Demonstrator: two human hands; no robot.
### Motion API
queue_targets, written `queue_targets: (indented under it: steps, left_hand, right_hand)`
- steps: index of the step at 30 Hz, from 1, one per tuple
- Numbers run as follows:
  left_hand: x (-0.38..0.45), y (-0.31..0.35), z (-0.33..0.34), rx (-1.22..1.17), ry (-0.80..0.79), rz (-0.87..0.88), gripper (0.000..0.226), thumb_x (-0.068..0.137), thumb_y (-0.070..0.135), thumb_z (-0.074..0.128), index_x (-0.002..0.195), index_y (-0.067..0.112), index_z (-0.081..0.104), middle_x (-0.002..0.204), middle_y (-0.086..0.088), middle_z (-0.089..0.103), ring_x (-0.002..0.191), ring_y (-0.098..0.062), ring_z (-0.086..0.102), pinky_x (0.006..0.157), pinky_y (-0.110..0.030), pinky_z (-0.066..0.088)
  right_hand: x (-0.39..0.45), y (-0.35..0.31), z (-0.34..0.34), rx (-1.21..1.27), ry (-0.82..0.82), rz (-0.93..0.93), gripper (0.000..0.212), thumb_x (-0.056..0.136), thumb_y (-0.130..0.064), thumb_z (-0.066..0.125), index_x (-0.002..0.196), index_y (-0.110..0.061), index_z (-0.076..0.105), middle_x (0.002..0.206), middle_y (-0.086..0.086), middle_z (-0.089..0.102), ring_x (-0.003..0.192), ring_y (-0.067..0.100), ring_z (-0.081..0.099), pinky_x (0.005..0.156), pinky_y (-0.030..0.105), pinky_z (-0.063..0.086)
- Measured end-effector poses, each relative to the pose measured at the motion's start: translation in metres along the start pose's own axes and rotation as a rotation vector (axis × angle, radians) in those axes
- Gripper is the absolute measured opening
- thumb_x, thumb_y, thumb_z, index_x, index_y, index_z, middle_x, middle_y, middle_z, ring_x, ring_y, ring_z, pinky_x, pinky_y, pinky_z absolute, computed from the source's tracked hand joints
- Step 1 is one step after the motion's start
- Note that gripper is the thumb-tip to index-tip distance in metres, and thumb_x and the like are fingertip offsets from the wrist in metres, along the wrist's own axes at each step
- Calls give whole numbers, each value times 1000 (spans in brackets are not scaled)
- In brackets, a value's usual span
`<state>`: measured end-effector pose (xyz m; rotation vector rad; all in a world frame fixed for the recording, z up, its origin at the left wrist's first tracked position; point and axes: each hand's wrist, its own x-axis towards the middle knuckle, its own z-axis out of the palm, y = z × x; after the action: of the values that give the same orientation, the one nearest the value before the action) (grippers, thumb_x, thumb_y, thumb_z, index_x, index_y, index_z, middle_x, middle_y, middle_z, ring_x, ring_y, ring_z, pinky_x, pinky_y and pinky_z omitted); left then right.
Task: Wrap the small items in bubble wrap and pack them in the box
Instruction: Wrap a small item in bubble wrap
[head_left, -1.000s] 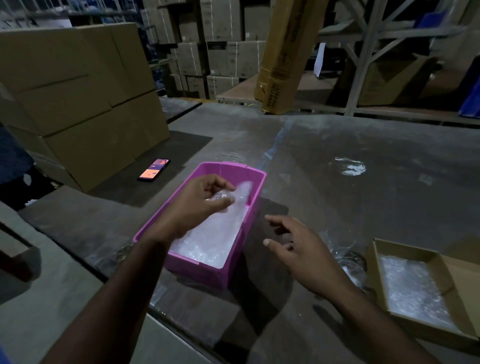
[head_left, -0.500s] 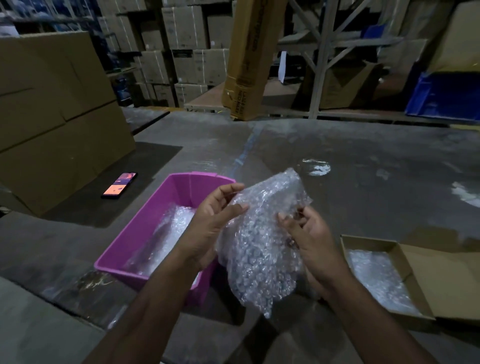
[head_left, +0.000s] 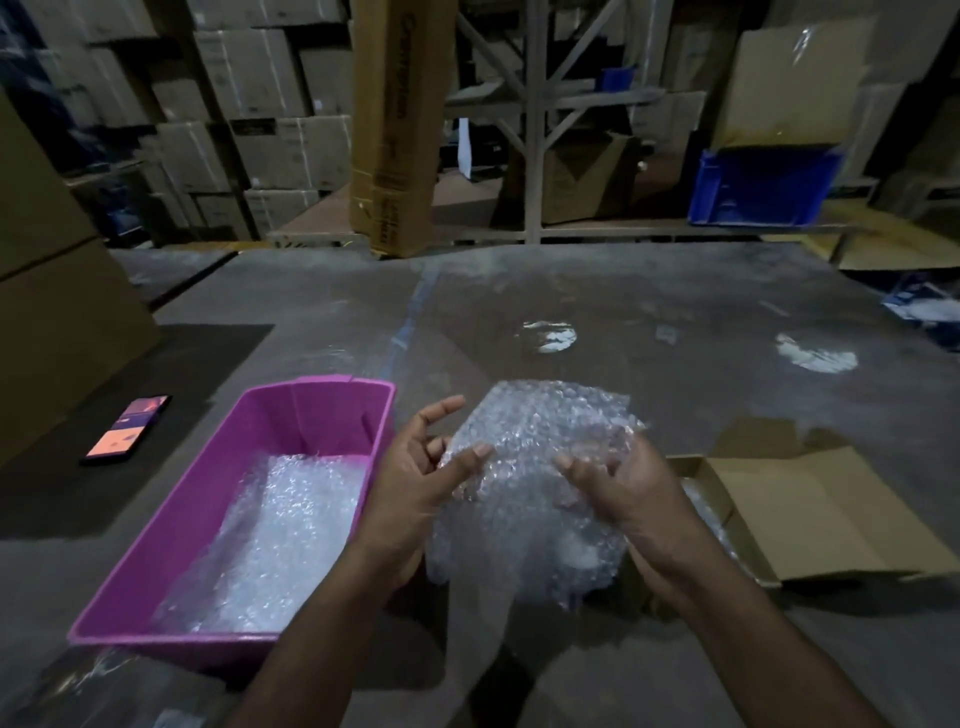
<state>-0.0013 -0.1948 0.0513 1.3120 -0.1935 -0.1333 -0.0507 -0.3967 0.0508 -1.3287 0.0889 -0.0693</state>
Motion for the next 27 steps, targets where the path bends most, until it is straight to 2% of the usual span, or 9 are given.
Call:
queue_targets:
  steps: [3, 7, 10, 13, 15, 19, 23, 25, 27]
  left_hand:
    - [2, -7, 12, 7, 84, 59, 49, 85, 12, 74, 130, 23, 58, 112, -11, 71, 100, -19, 68, 79, -25, 58]
    - [3, -19, 11, 62, 71, 90, 27, 91, 12, 72, 114, 25, 65, 95, -11, 66, 92, -23, 58, 81, -34, 50]
    - [2, -18, 9, 107, 32, 110, 15, 92, 10, 68, 99, 23, 74, 94, 2, 72, 93, -16, 60, 80, -22, 50]
    - [2, -11, 5, 147, -116, 62, 39, 80, 15, 77, 117, 23, 71, 123, 8, 71, 120, -4, 62, 90, -17, 51]
    - [5, -7, 0, 268, -205, 73, 62, 69, 16, 87, 127, 25, 66, 136, 11, 64, 132, 0, 53, 102, -24, 48]
    - [11, 1, -5, 569, -262, 181, 58, 70, 18, 91, 123, 29, 69, 121, 17, 72, 115, -2, 66, 99, -28, 54]
    - [17, 1, -12, 768, -159, 276, 22, 72, 33, 89, 88, 29, 74, 86, 6, 71, 77, -12, 68, 70, -35, 58]
    - [18, -3, -14, 895, -171, 380, 21, 71, 40, 87, 78, 30, 71, 84, 10, 60, 78, -11, 59, 66, -28, 48]
    - [16, -6, -14, 982, -219, 451, 24, 71, 51, 83, 74, 35, 65, 94, 13, 55, 93, -5, 55, 75, -23, 45]
  right_hand:
    - [-3, 11, -7, 56, -51, 45, 69, 76, -10, 83, 137, -18, 51, 123, 11, 72, 112, 31, 70, 96, 54, 54]
    - [-2, 16, -16, 133, 259, 23, 87, 59, -22, 89, 138, -27, 52, 126, 12, 67, 108, 29, 71, 90, 47, 58]
    - [-2, 17, -19, -30, 349, -113, 80, 65, -40, 91, 134, -51, 53, 147, 0, 47, 134, 25, 52, 108, 54, 47]
    - [-7, 14, -15, -101, 292, -206, 73, 77, -32, 84, 136, -57, 50, 151, -2, 44, 140, 25, 43, 111, 57, 43]
    - [-10, 9, -12, -100, 219, -230, 69, 79, -29, 82, 136, -53, 53, 138, 3, 53, 132, 26, 49, 110, 58, 43]
    - [-19, -1, -12, -298, 144, -259, 51, 74, -12, 85, 117, -37, 73, 121, -9, 72, 114, 12, 65, 99, 38, 54]
    - [-24, -4, -10, -723, 248, -373, 32, 76, -7, 86, 93, -33, 76, 92, -13, 69, 87, -3, 65, 73, 5, 45]
    - [-23, -2, -9, -795, 319, -410, 24, 76, -7, 85, 84, -27, 75, 85, -13, 61, 81, -1, 60, 67, 5, 41]
    - [-22, 1, -9, -851, 413, -454, 21, 74, -12, 87, 80, -25, 71, 96, -11, 55, 90, -1, 55, 76, 8, 41]
